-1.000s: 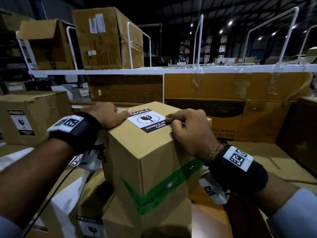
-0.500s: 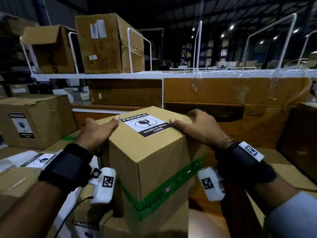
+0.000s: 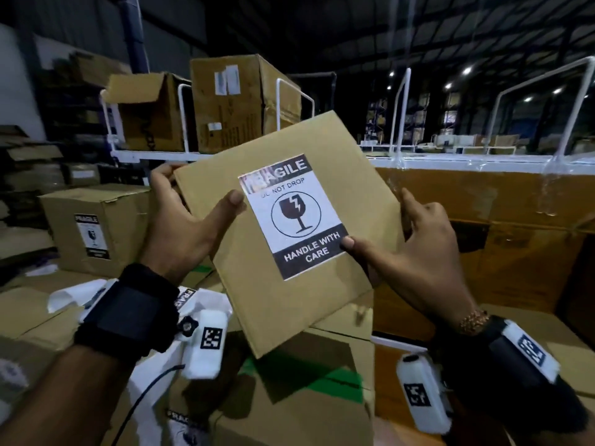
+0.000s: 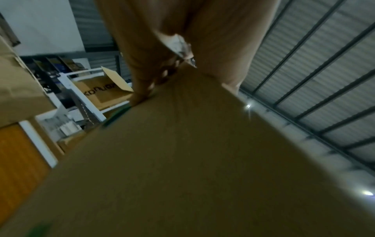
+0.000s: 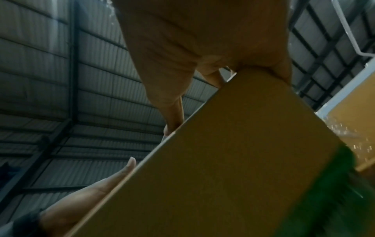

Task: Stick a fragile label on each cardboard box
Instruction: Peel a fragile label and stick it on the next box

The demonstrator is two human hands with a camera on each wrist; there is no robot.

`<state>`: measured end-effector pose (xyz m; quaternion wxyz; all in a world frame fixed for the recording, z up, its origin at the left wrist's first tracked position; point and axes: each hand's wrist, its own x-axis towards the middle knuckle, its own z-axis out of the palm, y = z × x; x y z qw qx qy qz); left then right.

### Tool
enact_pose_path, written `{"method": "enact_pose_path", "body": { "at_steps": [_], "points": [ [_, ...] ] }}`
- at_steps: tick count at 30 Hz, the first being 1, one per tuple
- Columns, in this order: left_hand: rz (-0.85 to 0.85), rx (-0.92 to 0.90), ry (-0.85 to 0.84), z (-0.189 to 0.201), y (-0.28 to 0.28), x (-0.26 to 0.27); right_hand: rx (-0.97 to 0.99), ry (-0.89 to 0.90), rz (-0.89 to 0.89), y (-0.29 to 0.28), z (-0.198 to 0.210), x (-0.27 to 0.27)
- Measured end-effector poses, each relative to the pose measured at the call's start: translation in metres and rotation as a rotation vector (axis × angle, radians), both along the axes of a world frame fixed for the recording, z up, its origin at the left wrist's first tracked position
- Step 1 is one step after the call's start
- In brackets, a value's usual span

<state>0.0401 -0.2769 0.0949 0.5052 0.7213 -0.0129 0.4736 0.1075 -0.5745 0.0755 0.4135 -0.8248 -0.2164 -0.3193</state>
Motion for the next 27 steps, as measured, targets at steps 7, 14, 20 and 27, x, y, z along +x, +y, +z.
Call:
{"method": "enact_pose_path", "body": {
  "at_steps": [7, 14, 20, 27],
  "points": [
    [-0.112, 0.000, -0.083, -0.011, 0.079, -0.041, 0.056, -0.053, 0.110, 0.073, -0.013, -0.038],
    [-0.122, 0.120, 0.000, -0.008, 0.183, -0.072, 0.185, -0.026, 0.171, 0.179, -0.044, -0.076],
    [-0.039, 0.273, 0.101, -0.004, 0.249, -0.079, 0.177, 0.023, 0.116, 0.271, -0.074, -0.080],
    [0.068, 0.376, 0.144, -0.006, 0.318, -0.027, 0.134, 0.034, 0.016, 0.337, -0.071, -0.040]
  ]
}}
